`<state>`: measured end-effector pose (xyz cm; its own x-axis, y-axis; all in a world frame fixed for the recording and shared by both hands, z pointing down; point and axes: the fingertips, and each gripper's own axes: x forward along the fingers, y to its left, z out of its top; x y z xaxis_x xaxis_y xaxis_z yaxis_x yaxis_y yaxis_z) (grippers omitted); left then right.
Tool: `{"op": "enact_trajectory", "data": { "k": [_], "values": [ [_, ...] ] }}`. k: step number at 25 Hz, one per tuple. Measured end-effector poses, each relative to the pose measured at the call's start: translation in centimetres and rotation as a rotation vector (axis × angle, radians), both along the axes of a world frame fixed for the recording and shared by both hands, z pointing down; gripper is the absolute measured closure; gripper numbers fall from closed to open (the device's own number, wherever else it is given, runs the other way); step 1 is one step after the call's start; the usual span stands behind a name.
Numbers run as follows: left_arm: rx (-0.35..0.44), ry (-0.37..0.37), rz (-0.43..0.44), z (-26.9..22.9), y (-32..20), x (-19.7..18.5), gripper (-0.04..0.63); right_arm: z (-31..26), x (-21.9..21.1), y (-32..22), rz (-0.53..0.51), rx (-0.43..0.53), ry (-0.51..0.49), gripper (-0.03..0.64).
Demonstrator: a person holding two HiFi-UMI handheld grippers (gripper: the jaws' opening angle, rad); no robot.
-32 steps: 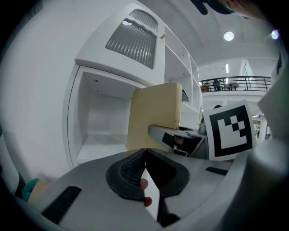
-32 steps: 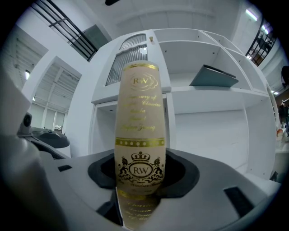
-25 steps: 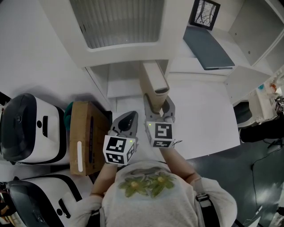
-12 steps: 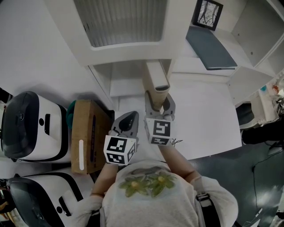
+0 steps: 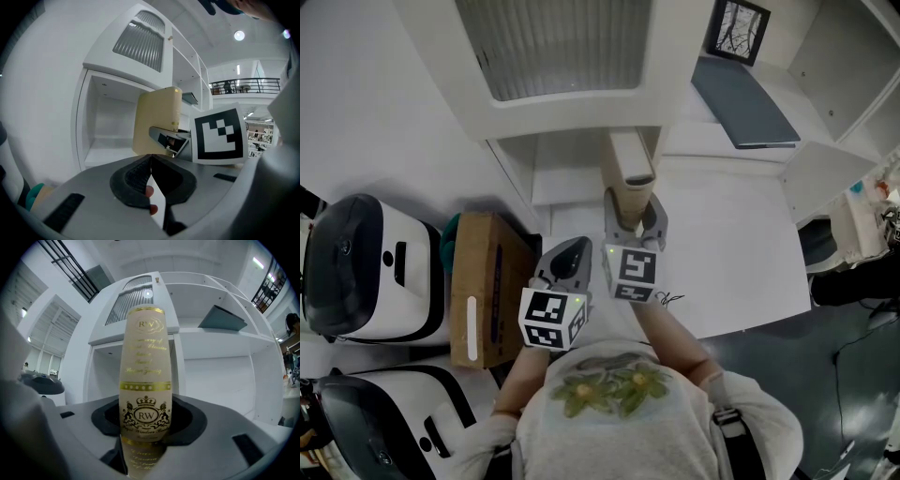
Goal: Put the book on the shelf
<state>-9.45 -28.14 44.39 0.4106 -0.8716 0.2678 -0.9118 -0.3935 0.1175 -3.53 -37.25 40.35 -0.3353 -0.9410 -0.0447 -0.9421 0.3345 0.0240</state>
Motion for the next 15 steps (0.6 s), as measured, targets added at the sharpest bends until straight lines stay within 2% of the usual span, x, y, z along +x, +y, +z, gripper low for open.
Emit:
{"op": "enact_trajectory", "data": {
  "k": [15],
  "values": [
    [-0.001, 0.005, 0.0, 0.0, -0.1, -0.2, 0.568, -0.1, -0.4, -1.2, 0.024, 0.021, 0.001, 0.383]
  ]
}}
